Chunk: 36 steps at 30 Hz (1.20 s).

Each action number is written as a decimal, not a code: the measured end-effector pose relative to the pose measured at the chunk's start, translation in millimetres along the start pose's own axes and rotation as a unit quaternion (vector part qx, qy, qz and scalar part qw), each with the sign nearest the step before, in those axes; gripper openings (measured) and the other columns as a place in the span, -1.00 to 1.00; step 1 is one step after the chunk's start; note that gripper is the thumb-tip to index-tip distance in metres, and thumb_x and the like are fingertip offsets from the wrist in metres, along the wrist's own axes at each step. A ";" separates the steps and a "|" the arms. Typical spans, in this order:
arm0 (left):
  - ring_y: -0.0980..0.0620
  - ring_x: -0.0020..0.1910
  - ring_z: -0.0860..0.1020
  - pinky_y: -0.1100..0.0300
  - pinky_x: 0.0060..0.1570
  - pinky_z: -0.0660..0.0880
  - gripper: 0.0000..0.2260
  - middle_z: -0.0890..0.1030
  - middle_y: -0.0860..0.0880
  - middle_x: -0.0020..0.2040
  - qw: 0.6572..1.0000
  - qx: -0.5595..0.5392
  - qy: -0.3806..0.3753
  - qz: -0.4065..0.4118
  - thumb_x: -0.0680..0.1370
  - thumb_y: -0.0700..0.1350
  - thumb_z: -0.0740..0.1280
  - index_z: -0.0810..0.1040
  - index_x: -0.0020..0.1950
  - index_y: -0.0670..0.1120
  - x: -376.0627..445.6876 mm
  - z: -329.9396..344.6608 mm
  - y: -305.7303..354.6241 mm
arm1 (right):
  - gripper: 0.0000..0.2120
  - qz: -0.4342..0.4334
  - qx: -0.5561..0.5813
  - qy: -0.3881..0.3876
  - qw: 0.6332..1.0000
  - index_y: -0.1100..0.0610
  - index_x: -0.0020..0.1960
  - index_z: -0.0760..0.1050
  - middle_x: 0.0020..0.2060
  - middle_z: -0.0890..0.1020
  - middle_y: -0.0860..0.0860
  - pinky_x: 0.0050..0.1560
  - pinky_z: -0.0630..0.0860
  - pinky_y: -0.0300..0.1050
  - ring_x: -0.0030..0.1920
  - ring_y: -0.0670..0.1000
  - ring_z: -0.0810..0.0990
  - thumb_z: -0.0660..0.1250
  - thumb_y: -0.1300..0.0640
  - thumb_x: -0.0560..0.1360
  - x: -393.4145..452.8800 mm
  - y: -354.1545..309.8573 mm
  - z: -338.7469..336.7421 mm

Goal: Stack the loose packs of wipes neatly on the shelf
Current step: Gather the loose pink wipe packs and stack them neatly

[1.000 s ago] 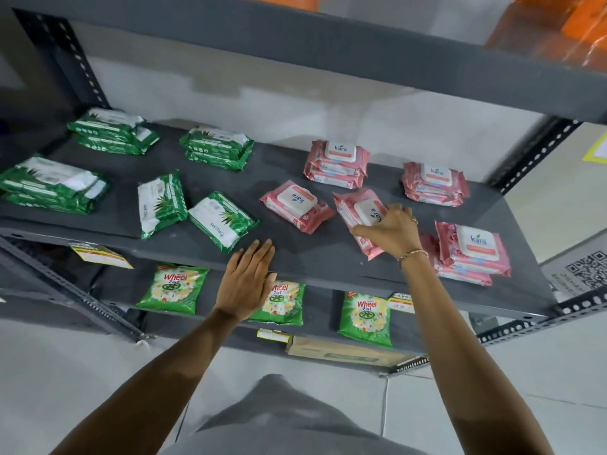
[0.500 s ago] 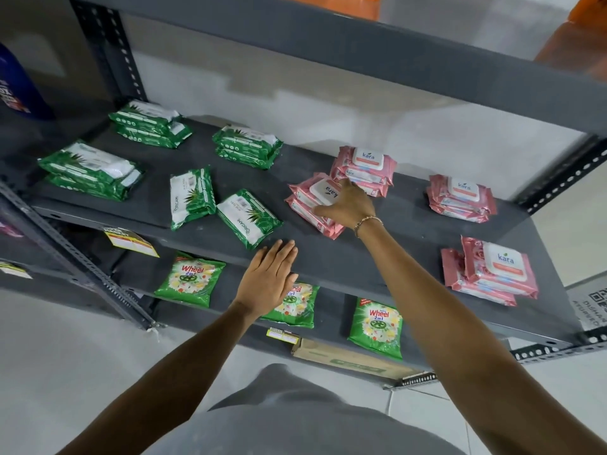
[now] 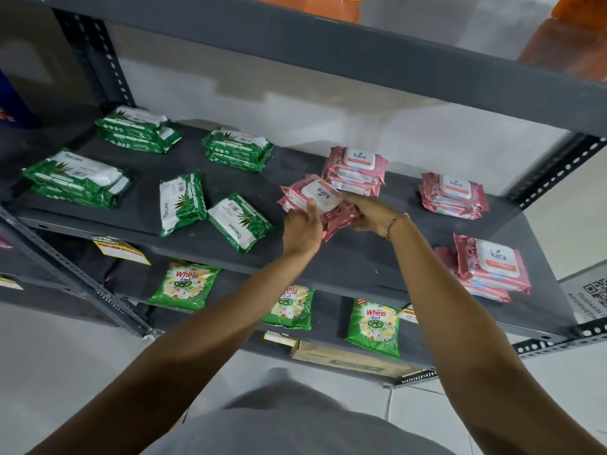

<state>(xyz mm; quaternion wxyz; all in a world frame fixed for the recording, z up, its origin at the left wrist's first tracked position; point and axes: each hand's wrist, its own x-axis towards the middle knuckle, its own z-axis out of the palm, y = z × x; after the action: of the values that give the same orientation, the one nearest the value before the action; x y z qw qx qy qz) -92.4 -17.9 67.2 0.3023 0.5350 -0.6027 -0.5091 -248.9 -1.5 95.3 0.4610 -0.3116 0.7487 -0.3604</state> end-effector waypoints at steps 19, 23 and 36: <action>-0.25 0.40 0.26 -0.05 0.39 0.27 -0.26 0.17 -0.28 0.42 0.992 -0.051 0.044 -0.105 0.53 0.08 0.31 0.06 0.48 -0.31 -11.3 17.2 -3.3 | -0.70 -0.055 -0.078 0.255 0.962 0.08 -0.49 0.39 -0.61 0.46 -0.08 -0.45 0.36 -0.23 -0.53 -0.06 0.41 0.30 0.00 0.37 -23.7 -2.3 -36.8; -0.24 0.32 0.42 -0.05 0.29 0.39 -0.37 0.36 -0.26 0.38 0.981 -0.075 0.015 -0.179 0.56 0.18 0.22 0.30 0.40 -0.30 -6.1 28.4 3.8 | -0.77 -0.020 0.009 0.003 1.000 0.01 0.04 0.51 -0.17 0.65 -0.06 -0.23 0.55 -0.19 -0.17 -0.05 0.63 0.36 -0.09 0.46 -2.9 -8.8 -32.2; 0.12 -0.44 0.63 0.28 -0.47 0.55 -0.75 0.66 0.01 -0.36 0.960 -0.096 -0.220 -0.141 0.58 0.09 0.23 0.58 -0.05 -0.06 37.3 -7.7 17.0 | -0.52 0.090 0.043 0.045 0.994 0.05 -0.20 0.53 -0.24 0.67 0.01 -0.26 0.37 -0.17 -0.27 -0.01 0.62 0.45 -0.35 0.20 -34.4 43.4 -34.0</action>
<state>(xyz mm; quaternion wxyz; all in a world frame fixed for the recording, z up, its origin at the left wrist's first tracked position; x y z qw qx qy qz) -100.3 -57.1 78.8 0.1368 0.4579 -0.5211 -0.7071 -272.7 58.2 86.1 0.4705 -0.2058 0.7775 -0.3630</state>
